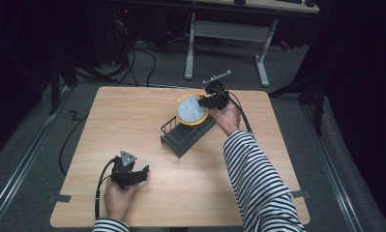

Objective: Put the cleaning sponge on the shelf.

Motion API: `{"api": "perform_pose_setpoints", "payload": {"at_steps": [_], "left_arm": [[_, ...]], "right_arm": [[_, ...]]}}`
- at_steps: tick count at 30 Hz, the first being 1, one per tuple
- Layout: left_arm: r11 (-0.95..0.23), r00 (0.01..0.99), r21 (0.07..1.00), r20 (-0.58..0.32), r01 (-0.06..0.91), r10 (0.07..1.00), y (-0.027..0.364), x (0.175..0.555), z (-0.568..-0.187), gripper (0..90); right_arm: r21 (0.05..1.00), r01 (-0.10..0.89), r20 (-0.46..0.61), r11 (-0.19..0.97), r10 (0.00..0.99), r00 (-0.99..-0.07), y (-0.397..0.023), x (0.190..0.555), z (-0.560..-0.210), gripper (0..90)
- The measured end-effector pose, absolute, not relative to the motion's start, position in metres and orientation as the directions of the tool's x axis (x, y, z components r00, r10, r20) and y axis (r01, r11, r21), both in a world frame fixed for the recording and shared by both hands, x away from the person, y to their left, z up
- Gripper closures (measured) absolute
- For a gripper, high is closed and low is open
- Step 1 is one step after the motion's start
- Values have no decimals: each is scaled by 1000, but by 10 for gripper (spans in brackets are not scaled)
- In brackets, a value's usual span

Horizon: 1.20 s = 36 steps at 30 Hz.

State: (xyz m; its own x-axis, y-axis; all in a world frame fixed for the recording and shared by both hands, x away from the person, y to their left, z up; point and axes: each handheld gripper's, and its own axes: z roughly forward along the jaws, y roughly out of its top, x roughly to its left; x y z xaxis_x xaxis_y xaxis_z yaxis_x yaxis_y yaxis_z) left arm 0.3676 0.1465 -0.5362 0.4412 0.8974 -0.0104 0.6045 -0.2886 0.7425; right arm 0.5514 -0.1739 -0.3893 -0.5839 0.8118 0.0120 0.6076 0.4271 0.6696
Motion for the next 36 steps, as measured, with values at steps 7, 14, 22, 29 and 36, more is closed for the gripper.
{"api": "perform_pose_setpoints", "payload": {"at_steps": [7, 14, 22, 29, 36], "left_arm": [[-288, 441, 743, -10, 604, 897, 146, 368, -536, 288], [-288, 441, 743, -11, 604, 897, 146, 368, -536, 287], [-289, 442, 742, -11, 604, 897, 146, 367, -536, 287], [-290, 443, 742, -10, 604, 896, 146, 367, -536, 287], [-289, 443, 743, -11, 604, 897, 146, 367, -536, 287]], "right_arm": [[654, 617, 6, 437, 813, -582, -171, 554, -398, 822], [678, 612, 28, 407, 817, -575, -171, 557, -400, 825], [699, 585, 8, 411, 813, -582, -169, 557, -401, 824], [682, 604, 19, 413, 815, -579, -170, 561, -408, 820], [661, 618, 2, 426, 822, -569, -168, 562, -413, 809]]}}
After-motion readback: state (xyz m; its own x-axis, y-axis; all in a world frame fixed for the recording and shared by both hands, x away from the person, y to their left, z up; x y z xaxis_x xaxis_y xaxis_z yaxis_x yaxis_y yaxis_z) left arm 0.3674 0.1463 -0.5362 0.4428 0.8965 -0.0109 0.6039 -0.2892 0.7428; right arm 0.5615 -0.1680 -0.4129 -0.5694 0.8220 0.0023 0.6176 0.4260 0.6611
